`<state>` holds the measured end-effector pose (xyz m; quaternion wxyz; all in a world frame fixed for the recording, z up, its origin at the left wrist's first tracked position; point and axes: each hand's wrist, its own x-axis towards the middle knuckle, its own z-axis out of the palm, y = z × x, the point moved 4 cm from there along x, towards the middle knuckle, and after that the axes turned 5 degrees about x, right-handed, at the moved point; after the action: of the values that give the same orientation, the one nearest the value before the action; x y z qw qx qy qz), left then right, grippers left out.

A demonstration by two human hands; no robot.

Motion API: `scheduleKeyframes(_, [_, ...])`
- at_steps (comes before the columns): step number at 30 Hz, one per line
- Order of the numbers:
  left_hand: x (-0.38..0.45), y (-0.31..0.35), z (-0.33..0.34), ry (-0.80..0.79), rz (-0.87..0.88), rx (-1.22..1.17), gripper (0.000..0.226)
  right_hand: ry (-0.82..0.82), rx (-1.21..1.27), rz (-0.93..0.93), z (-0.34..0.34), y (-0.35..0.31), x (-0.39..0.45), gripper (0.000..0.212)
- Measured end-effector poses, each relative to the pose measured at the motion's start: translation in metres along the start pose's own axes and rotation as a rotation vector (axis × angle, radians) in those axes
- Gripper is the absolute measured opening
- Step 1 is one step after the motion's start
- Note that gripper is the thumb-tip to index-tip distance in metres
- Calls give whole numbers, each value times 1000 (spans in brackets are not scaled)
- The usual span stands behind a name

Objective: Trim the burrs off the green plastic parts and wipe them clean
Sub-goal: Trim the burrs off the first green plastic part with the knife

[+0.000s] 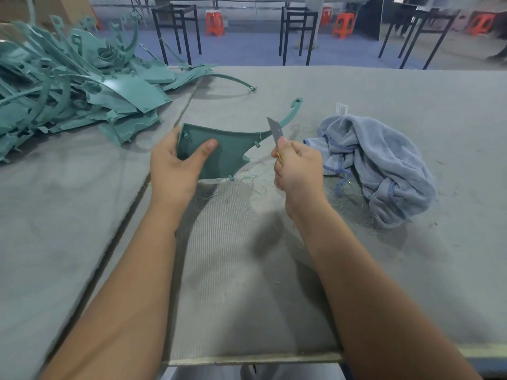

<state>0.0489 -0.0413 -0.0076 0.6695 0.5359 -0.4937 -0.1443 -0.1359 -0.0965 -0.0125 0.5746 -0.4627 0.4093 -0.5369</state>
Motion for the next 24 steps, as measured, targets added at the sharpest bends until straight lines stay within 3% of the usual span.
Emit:
scheduleKeyframes(5, [-1,0,0,-9,-13,-32,17,-33,-112,-52,6,3,-4,41])
scheduleKeyframes(13, [-3,1,0,-16,-8,-3,14,29,-35,14,-3,-2,-2,39])
scheduleKeyframes(24, [-6,-1,1,1,10,70,12,-36,-73,46,4,-8,-11,41])
